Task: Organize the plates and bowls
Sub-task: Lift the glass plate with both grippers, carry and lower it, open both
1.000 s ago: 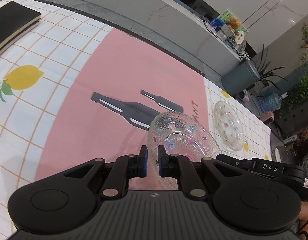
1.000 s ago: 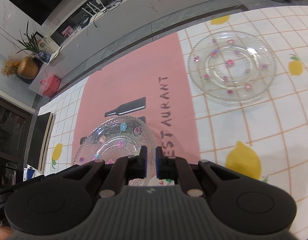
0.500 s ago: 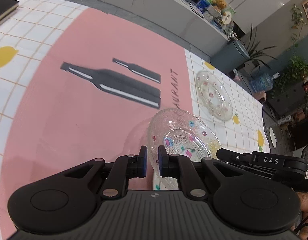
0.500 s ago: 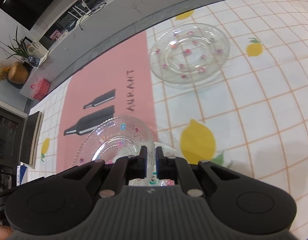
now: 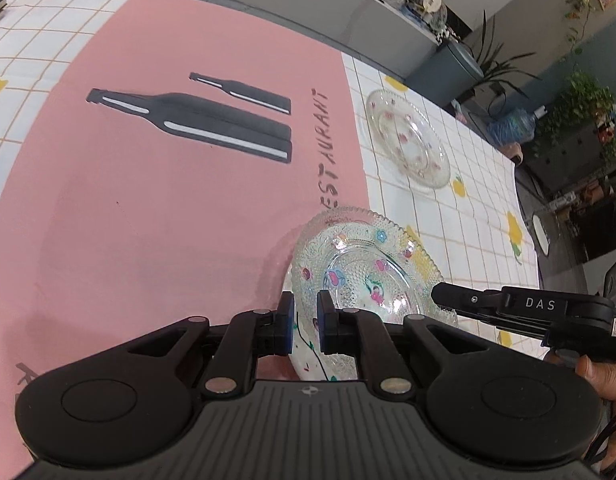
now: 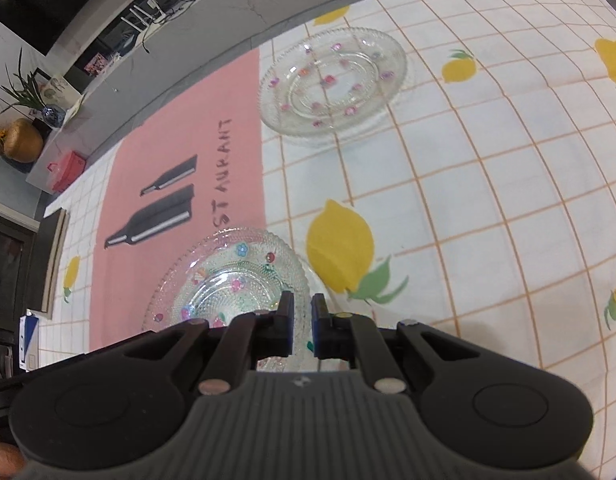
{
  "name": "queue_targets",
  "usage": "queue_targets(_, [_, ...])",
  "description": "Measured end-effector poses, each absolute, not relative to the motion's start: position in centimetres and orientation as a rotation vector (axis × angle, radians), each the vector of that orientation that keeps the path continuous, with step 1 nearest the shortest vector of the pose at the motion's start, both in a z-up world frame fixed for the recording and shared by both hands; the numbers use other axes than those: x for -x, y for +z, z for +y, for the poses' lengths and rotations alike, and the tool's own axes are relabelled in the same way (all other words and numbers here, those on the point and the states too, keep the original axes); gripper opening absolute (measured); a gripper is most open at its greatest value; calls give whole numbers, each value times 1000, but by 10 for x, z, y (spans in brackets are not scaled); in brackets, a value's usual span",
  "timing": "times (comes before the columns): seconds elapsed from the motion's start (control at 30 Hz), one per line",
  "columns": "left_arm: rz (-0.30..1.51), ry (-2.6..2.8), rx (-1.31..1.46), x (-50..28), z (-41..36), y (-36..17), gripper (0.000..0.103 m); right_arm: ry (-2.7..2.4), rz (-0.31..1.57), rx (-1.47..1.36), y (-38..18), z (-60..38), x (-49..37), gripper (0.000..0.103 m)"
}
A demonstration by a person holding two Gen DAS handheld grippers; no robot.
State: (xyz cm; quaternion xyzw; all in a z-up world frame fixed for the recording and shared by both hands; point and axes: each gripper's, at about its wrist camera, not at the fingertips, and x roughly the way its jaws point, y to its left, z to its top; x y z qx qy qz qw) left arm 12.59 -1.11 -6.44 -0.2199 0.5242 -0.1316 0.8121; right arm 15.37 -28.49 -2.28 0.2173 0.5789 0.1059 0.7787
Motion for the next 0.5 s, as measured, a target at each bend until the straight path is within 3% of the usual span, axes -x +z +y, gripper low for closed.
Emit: queue_targets(0.5, [1135, -299, 371, -127, -24, -64, 14, 228, 1283, -411, -26, -281, -151, 9])
